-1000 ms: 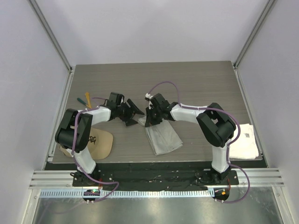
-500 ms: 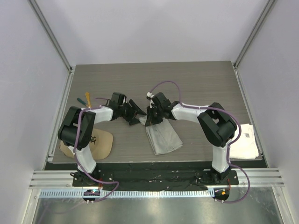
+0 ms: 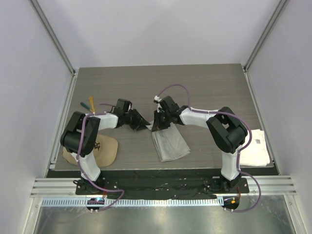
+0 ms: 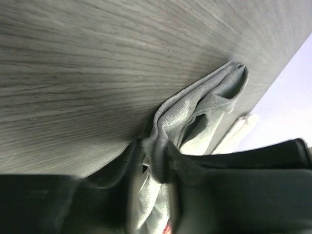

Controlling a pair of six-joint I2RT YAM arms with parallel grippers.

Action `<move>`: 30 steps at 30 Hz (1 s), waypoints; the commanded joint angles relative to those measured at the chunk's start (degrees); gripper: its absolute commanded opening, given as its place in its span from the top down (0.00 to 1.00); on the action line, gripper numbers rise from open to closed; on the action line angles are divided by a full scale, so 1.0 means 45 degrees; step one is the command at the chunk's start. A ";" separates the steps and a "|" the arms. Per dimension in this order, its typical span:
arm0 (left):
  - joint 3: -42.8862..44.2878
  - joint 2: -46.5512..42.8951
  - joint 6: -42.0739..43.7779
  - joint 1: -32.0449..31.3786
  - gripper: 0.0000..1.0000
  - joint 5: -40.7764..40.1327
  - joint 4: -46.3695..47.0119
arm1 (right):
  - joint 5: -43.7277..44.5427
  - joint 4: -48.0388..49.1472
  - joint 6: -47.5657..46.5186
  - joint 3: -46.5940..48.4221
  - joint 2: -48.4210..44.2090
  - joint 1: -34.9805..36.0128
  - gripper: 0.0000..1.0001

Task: Fold the napkin into a case and place the utensils inside
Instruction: Stuff the 2/3-rectangle-folded napkin at the center of the board.

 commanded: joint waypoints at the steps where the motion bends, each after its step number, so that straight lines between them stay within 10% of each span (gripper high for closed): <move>1: 0.0211 -0.0637 0.1060 -0.0041 0.79 -0.0448 -0.0951 | 0.0040 -0.0100 0.0136 0.0023 -0.0781 -0.0029 0.86; 6: 0.0601 -0.0736 0.1901 -0.0060 0.97 -0.0548 -0.1679 | 0.0002 -0.1113 0.0252 0.0199 -0.1521 -0.0106 0.55; 12: 0.1304 -0.0813 0.2585 -0.0060 1.00 -0.0352 -0.2539 | -0.0815 -0.1879 0.0078 -0.0307 -0.3084 -0.1354 0.41; 21: 0.1910 -0.0950 0.2547 -0.0099 1.00 -0.0352 -0.3125 | -0.0723 -0.0477 -0.0762 -0.1264 -0.2695 -0.1904 0.96; 30: 0.2438 -0.0853 0.2156 -0.0178 1.00 -0.0586 -0.3457 | 0.0059 0.2026 -0.0431 -0.2905 -0.1914 -0.1710 0.99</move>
